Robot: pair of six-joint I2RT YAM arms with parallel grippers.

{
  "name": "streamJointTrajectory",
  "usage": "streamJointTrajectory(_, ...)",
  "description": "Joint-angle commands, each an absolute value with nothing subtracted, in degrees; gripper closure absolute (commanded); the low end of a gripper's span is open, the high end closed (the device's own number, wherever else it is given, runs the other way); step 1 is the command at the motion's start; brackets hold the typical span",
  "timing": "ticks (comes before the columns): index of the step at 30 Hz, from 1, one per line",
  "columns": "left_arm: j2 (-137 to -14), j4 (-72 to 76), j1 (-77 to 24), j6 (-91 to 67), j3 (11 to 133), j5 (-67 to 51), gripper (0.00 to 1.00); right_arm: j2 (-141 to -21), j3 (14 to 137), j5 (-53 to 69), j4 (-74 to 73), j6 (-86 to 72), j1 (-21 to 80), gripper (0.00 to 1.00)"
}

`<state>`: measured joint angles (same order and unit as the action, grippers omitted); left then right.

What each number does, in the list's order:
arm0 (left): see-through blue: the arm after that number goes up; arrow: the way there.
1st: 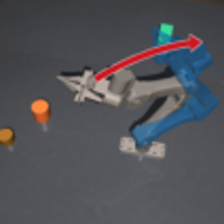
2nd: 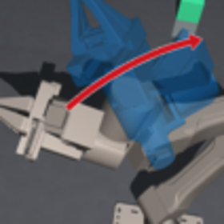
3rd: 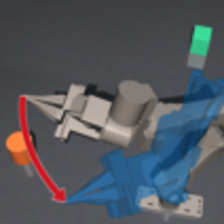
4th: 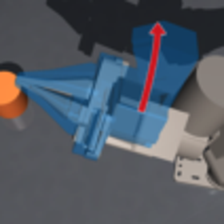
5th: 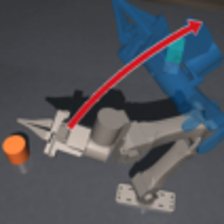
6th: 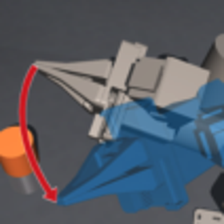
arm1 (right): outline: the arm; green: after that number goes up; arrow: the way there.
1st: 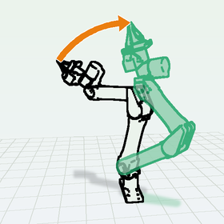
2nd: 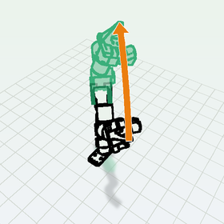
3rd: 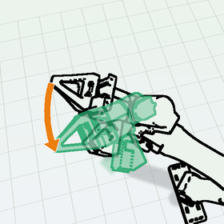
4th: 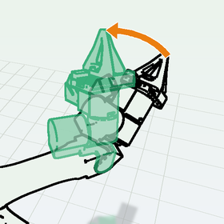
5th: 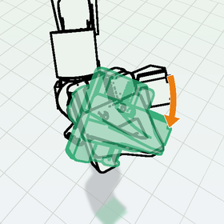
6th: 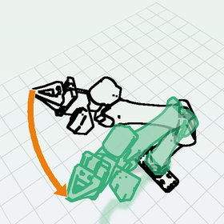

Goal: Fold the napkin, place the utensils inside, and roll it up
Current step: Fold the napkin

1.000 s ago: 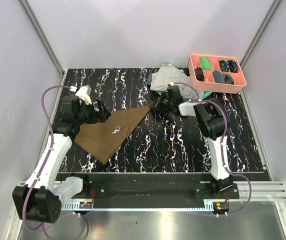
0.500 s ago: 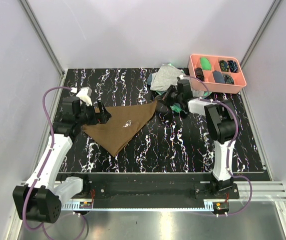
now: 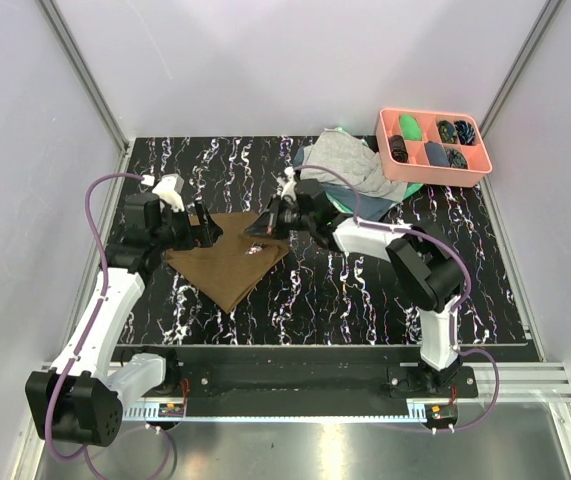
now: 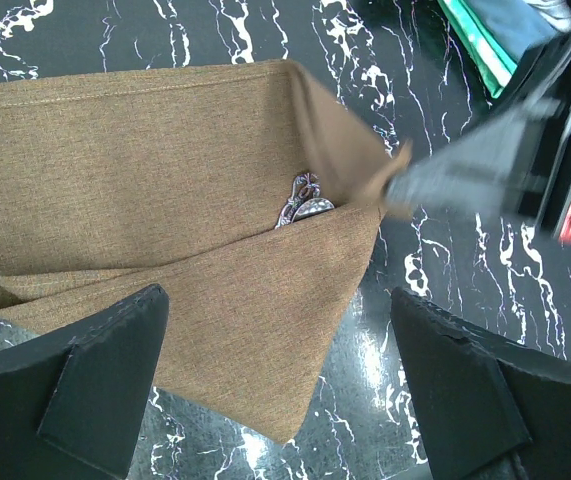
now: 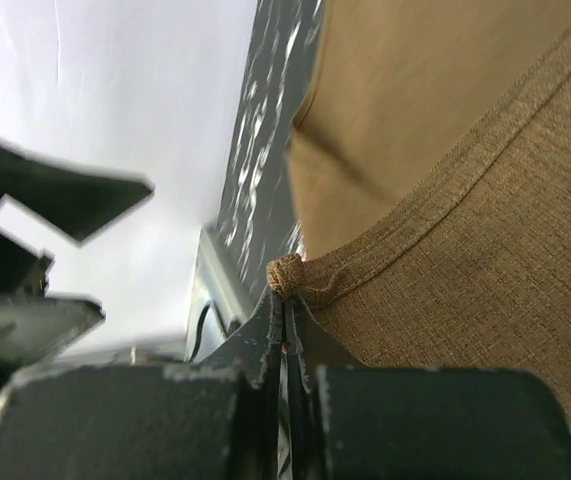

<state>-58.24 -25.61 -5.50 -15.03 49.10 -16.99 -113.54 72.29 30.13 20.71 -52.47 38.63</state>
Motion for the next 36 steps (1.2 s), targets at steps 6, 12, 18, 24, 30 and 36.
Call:
streamJointTrajectory(6,-57.13,-22.94,-5.19,-15.29,48.43,-19.6,0.04,-113.46,71.72,34.89,25.4,-56.6,47.28,1.0)
streamJointTrajectory(12,-56.78,-22.76,-5.19,-15.38,48.16,-19.86,0.04,-118.21,72.25,35.68,24.96,-55.81,50.71,1.0)
streamJointTrajectory(18,-56.86,-22.5,-5.19,-15.56,47.99,-20.3,0.04,-122.25,71.1,37.53,24.96,-55.11,51.94,1.0)
streamJointTrajectory(24,-56.78,-22.24,-5.19,-15.64,47.81,-20.57,0.04,-124.27,70.4,37.97,24.7,-54.32,52.91,1.0)
streamJointTrajectory(30,-56.87,-22.32,-5.19,-15.73,47.72,-20.57,0.04,-124.63,71.54,39.11,24.43,-53.7,53.35,0.81)
streamJointTrajectory(36,-57.22,-22.06,-5.19,-15.91,47.55,-20.48,0.04,-119.54,71.1,39.72,21.02,-48.45,53.35,0.43)
